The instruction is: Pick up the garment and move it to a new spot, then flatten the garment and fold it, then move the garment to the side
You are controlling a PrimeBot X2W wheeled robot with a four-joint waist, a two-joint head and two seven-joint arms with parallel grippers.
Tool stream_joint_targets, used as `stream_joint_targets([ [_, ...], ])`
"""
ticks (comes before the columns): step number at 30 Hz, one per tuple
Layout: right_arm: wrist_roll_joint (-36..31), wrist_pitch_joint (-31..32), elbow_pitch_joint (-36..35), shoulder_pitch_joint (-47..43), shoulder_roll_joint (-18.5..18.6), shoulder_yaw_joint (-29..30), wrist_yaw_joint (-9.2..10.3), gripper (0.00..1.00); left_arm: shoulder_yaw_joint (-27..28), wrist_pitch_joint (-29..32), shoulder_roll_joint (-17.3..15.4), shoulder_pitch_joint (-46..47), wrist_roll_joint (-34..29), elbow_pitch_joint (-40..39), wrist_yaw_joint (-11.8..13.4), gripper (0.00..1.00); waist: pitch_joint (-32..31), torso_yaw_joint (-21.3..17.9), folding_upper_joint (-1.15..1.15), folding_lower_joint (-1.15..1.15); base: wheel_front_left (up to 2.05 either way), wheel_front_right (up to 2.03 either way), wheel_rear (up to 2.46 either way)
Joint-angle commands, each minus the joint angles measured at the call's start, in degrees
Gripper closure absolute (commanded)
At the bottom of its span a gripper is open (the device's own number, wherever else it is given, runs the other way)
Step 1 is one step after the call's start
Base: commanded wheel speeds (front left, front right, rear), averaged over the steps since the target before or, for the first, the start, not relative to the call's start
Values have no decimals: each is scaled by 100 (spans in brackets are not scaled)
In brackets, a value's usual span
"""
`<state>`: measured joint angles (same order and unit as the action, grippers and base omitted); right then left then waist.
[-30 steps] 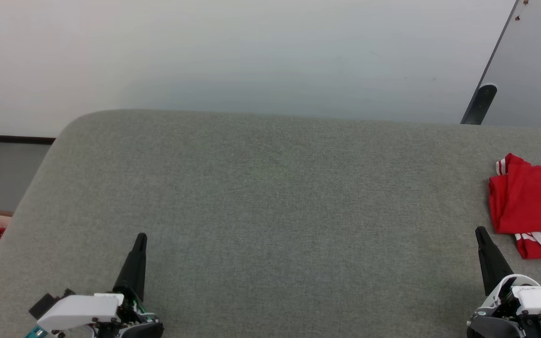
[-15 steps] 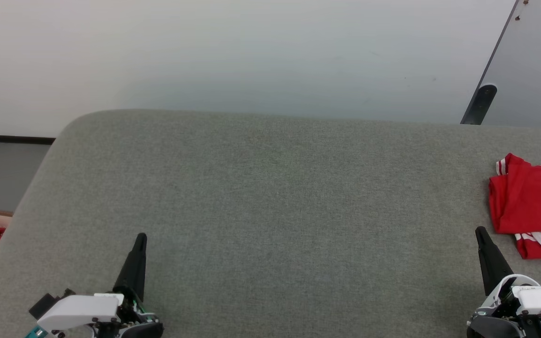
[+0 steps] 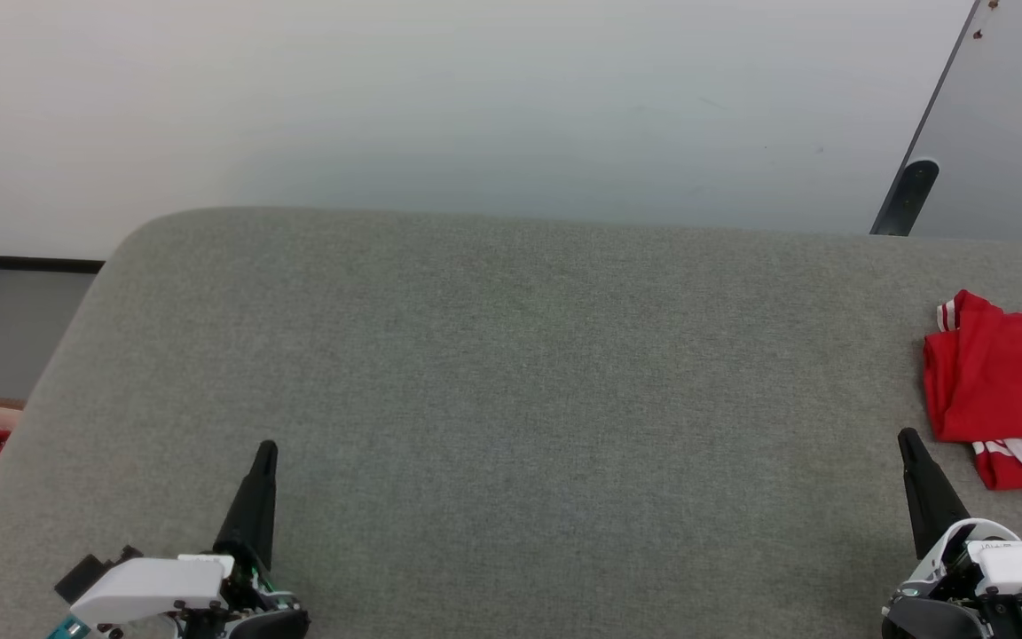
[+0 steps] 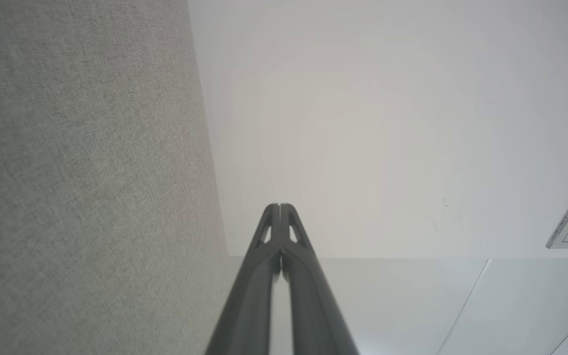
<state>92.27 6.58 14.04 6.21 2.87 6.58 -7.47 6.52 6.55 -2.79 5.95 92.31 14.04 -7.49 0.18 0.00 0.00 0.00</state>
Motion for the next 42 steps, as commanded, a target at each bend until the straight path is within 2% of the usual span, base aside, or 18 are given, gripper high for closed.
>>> stream_joint_targets([
  [1, 28, 10, 1, 11, -17, -7, -3, 100, 13, 15, -5, 52, 20, -9, 0, 100, 0, 0, 0, 0, 0, 0, 0],
  [42, 28, 10, 1, 11, -17, -8, -3, 100, 13, 15, -5, 51, 20, -9, 0, 100, 0, 0, 0, 0, 0, 0, 0],
])
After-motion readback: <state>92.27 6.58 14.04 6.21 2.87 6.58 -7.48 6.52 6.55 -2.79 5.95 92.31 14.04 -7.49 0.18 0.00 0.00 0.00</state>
